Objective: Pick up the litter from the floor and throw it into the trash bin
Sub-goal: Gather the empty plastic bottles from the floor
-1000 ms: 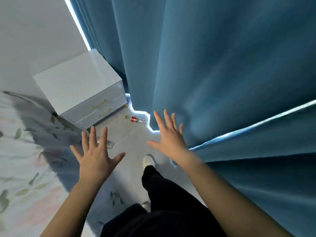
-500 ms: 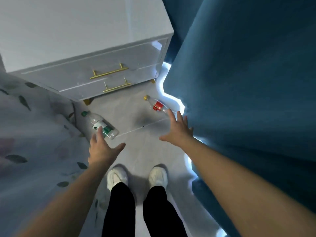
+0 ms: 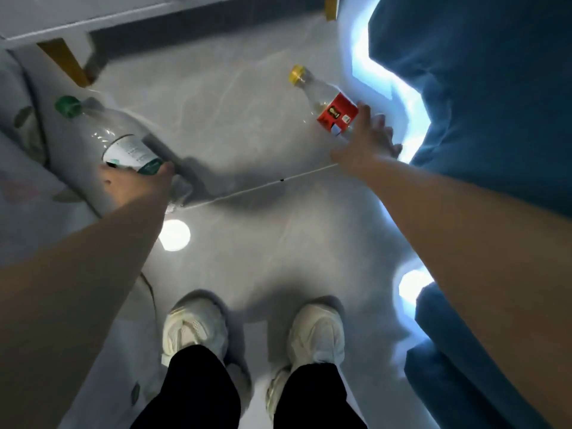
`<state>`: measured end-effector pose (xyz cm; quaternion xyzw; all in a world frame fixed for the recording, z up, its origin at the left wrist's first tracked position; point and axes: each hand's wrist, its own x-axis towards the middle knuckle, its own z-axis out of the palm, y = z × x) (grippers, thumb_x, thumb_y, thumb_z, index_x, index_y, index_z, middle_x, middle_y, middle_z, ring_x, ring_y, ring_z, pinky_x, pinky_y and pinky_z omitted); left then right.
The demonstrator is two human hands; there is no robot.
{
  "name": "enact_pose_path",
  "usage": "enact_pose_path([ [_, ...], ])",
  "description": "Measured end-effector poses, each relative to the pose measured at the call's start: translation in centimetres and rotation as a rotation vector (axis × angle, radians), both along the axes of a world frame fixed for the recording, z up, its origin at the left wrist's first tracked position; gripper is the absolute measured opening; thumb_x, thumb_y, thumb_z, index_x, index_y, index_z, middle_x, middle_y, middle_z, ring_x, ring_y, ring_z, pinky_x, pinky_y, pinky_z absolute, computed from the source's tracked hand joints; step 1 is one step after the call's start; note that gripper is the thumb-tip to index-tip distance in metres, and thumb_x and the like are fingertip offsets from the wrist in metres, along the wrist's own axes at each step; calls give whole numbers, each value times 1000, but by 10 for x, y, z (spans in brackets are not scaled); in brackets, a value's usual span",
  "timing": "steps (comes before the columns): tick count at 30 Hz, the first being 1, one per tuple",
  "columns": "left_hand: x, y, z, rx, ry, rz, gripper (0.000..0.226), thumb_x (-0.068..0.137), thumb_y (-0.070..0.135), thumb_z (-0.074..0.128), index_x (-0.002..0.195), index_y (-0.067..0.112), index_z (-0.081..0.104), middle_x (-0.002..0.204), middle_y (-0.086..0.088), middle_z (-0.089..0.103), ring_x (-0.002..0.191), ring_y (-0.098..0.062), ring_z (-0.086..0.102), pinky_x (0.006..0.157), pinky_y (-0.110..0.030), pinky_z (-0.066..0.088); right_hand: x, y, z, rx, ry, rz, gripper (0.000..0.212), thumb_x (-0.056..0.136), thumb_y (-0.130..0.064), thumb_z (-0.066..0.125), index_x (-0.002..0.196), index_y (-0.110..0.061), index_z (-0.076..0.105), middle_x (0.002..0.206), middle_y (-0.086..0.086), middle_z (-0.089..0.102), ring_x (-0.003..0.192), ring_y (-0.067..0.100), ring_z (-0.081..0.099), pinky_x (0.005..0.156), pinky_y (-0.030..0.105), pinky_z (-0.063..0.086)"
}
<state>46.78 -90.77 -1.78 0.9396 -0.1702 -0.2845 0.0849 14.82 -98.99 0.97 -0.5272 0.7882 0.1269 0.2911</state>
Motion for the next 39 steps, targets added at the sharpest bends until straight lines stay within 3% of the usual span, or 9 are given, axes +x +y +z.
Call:
enact_pose_path([
  [3, -1, 1, -2, -95, 111, 40, 80, 61, 40, 81, 123, 10, 41, 109, -7, 56, 102, -27, 60, 92, -45, 52, 2, 6, -7, 62, -83, -131, 56, 83, -34, 69, 125, -18, 37, 116, 8, 51, 104, 30, 55, 87, 41, 47],
  [6, -15, 13, 29, -134, 272, 45, 64, 65, 23, 85, 109, 15, 39, 98, -4, 53, 90, -25, 61, 80, -48, 56, 6, 35, 19, 140, -136, -173, 51, 78, -19, 73, 114, -19, 36, 105, 4, 54, 88, 25, 54, 71, 33, 41],
  [14, -71, 56, 269, -61, 575, -445, 82, 61, 9, 85, 126, 12, 35, 108, -6, 58, 92, -21, 63, 69, -24, 50, 11, 118, 260, 193, -379, -323, 62, 75, -22, 75, 123, -15, 38, 104, 1, 55, 94, 22, 56, 75, 29, 43],
  [22, -91, 78, 579, -243, 687, -884, 85, 64, 13, 83, 129, 15, 29, 115, -3, 54, 98, -22, 61, 83, -41, 52, 19, 226, 570, -228, -495, -709, 56, 72, -10, 77, 116, -18, 43, 99, -7, 60, 88, 16, 62, 65, 21, 42],
  [26, -101, 113, 692, -369, 706, -1061, 85, 66, 9, 83, 131, 10, 29, 113, 0, 50, 94, -16, 57, 72, -17, 45, 26, 295, 680, -418, -534, -777, 61, 71, -11, 79, 120, -17, 45, 97, -10, 60, 82, 4, 59, 64, 15, 42],
  [28, -112, 140, 733, -440, 749, -1156, 84, 67, 8, 83, 131, 8, 30, 114, 0, 50, 93, -12, 55, 68, -6, 42, 29, 332, 718, -512, -553, -821, 59, 70, -8, 80, 113, -23, 42, 93, -15, 58, 80, -3, 56, 65, 9, 42],
  [32, -144, 200, 786, -533, 865, -1359, 78, 67, 11, 84, 122, 23, 31, 112, 3, 52, 95, -5, 59, 70, -10, 47, 23, 409, 768, -724, -566, -938, 63, 67, -12, 84, 111, -28, 42, 97, -14, 63, 87, 5, 63, 75, 23, 49],
  [36, -190, 267, 818, -576, 965, -1521, 75, 67, 10, 84, 118, 29, 32, 109, 4, 55, 96, -3, 61, 72, -13, 49, -1, 493, 807, -899, -569, -1094, 58, 73, -14, 81, 113, -33, 43, 88, -16, 67, 76, -1, 66, 69, 22, 54],
  [39, -229, 326, 838, -566, 1065, -1559, 80, 66, 5, 84, 121, 29, 32, 109, 9, 57, 98, -4, 61, 73, -13, 49, -22, 566, 827, -988, -491, -1163, 60, 69, -22, 83, 112, -37, 43, 97, -15, 67, 86, 4, 67, 77, 30, 56],
])
